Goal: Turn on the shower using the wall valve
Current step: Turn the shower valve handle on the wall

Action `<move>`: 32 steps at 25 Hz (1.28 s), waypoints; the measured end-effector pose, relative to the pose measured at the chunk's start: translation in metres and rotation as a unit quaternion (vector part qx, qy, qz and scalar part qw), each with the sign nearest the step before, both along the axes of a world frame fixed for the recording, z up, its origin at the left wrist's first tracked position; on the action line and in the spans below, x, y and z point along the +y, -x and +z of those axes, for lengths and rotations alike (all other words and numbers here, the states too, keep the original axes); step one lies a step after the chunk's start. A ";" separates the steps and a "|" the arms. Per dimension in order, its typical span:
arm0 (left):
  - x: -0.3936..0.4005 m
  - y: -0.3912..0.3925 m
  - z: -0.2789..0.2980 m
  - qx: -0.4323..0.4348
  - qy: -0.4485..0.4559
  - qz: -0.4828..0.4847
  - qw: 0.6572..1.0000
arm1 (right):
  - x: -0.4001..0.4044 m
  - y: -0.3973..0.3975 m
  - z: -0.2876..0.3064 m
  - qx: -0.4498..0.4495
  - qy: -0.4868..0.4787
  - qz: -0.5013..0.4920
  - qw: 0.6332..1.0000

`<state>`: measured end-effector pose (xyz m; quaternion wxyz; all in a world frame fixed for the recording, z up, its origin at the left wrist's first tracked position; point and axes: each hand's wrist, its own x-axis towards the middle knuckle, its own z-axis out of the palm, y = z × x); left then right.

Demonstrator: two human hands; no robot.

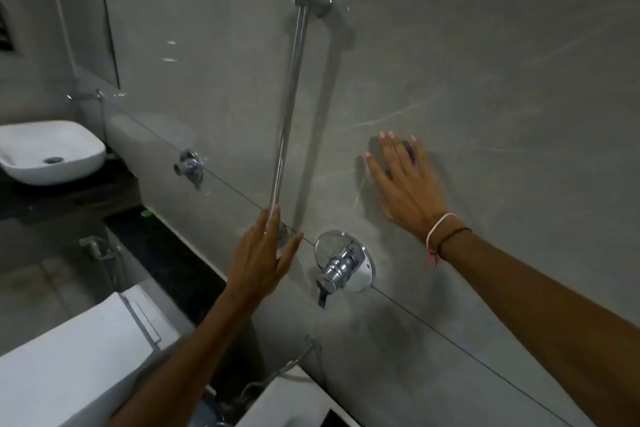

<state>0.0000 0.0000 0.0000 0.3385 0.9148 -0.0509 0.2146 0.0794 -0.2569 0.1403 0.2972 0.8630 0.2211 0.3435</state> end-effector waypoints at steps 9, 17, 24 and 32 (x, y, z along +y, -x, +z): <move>-0.041 -0.054 -0.105 0.210 0.254 -0.106 0.938 | -0.031 -0.057 -0.035 -0.048 0.112 0.040 0.992; -0.071 -0.089 -0.154 0.282 0.381 -0.116 0.873 | -0.038 -0.071 -0.047 -0.091 0.114 0.055 0.988; -0.079 -0.094 -0.190 0.310 0.418 -0.127 0.845 | -0.038 -0.072 -0.049 -0.089 0.105 0.065 0.988; -0.076 -0.094 -0.169 0.290 0.349 -0.138 0.880 | -0.035 -0.067 -0.047 -0.098 0.110 0.062 0.987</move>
